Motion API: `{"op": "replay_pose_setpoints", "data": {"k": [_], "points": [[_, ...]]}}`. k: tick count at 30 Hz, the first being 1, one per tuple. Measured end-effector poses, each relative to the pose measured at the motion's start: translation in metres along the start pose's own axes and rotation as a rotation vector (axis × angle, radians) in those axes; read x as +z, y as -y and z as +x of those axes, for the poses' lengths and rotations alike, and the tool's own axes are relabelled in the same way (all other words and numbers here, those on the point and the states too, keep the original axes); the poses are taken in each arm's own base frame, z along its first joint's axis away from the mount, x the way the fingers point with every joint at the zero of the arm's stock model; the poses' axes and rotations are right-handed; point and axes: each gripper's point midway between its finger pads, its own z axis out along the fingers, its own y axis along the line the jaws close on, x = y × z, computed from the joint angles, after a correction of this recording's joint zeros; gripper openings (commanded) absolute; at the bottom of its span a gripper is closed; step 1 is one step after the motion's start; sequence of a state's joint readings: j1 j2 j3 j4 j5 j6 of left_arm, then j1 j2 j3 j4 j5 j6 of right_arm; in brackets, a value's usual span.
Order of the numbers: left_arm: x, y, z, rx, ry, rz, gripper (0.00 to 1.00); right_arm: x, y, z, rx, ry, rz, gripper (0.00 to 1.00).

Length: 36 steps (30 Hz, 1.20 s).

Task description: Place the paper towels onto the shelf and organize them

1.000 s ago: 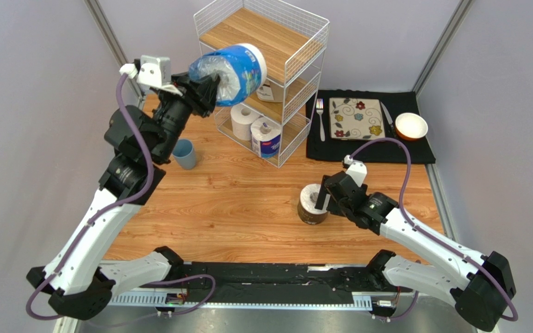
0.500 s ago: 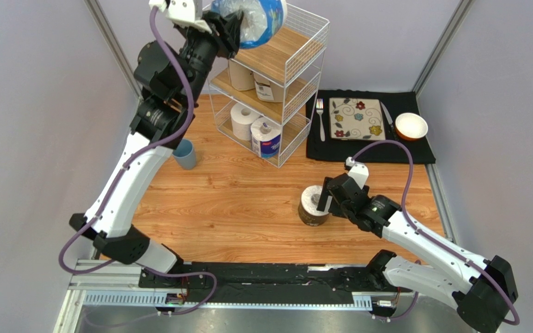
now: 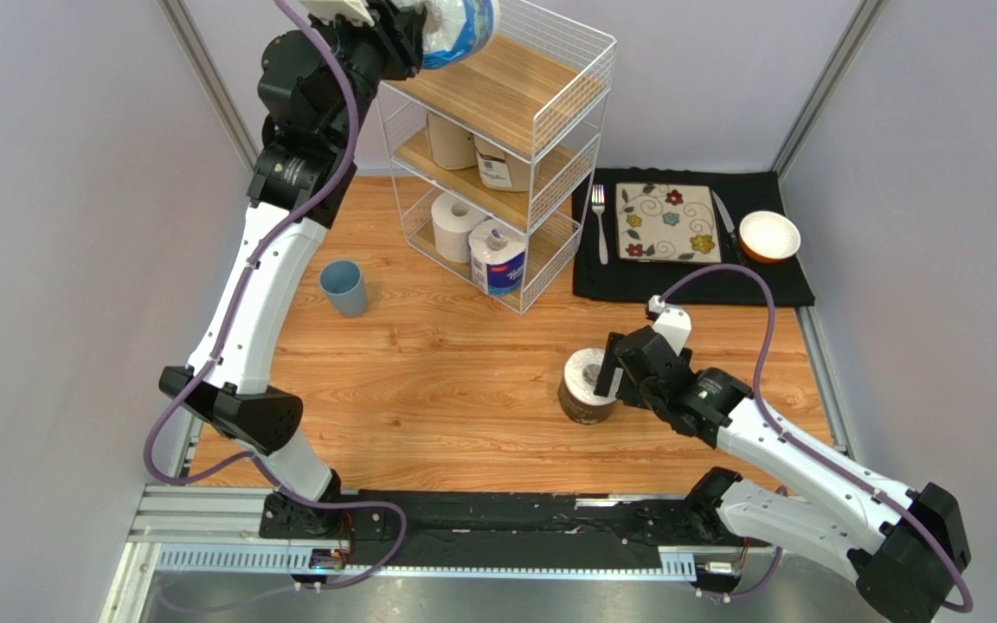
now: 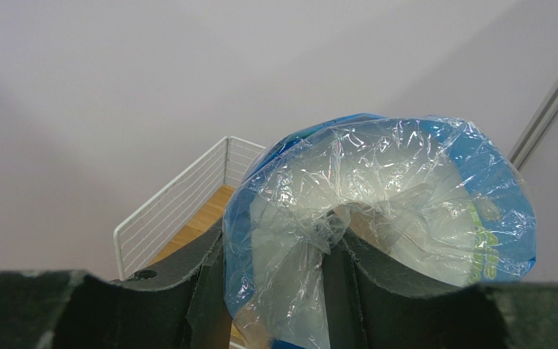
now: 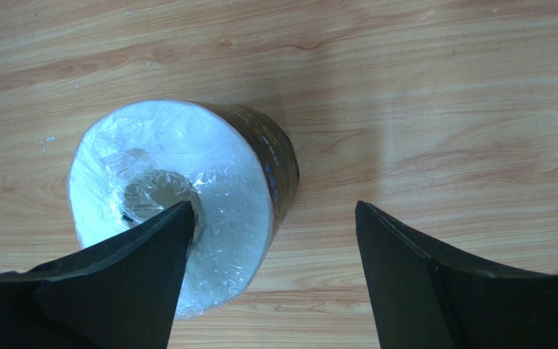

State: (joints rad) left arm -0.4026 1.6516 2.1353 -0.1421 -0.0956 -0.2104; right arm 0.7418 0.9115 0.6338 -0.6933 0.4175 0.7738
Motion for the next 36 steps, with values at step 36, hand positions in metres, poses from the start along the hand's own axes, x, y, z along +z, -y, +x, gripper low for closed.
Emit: {"op": "replay_pose_setpoints", "data": {"k": [36], "points": [[0.011,-0.022,0.046,0.071,-0.081,-0.026,0.0,0.004,0.008,0.002,-0.036,-0.008,0.023,0.85]]}}
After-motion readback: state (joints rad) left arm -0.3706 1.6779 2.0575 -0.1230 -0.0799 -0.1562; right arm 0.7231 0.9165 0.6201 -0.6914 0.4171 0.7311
